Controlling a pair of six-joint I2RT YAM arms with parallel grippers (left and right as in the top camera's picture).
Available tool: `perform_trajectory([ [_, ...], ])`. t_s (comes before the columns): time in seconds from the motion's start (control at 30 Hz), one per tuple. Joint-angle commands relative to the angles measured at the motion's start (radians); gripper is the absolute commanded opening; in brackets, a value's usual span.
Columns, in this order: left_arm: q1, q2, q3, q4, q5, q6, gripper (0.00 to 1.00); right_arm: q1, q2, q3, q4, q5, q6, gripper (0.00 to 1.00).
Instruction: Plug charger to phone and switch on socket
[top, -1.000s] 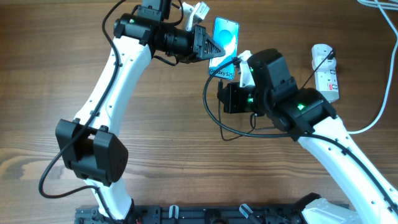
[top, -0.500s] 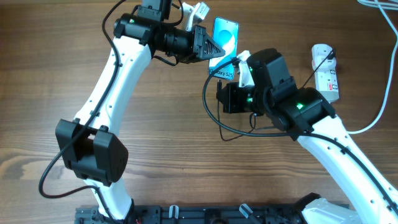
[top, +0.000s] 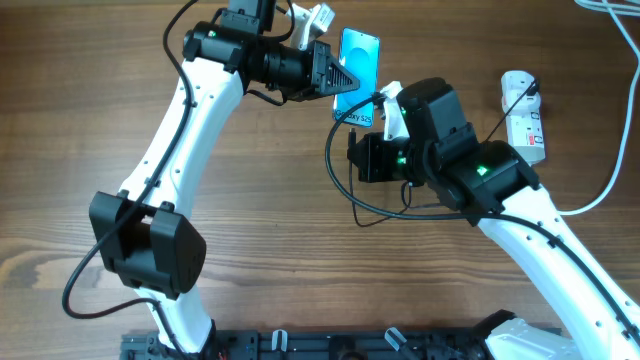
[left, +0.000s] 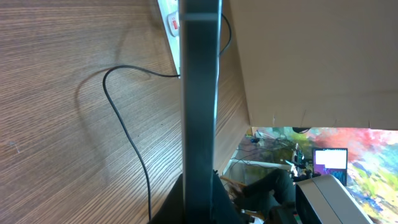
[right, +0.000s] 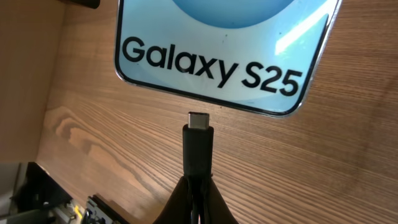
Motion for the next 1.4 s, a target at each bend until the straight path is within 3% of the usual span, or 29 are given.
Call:
perform_trajectory([
  [0.0, -0.002, -0.033, 0.007, 0.006, 0.051, 0.024, 0.04, -0.002, 0.007, 0.026, 0.005, -0.020, -0.014, 0.05],
  [1.37, -0.002, -0.033, 0.007, -0.008, 0.063, 0.025, 0.04, -0.002, 0.007, 0.026, 0.020, 0.006, 0.011, 0.05],
])
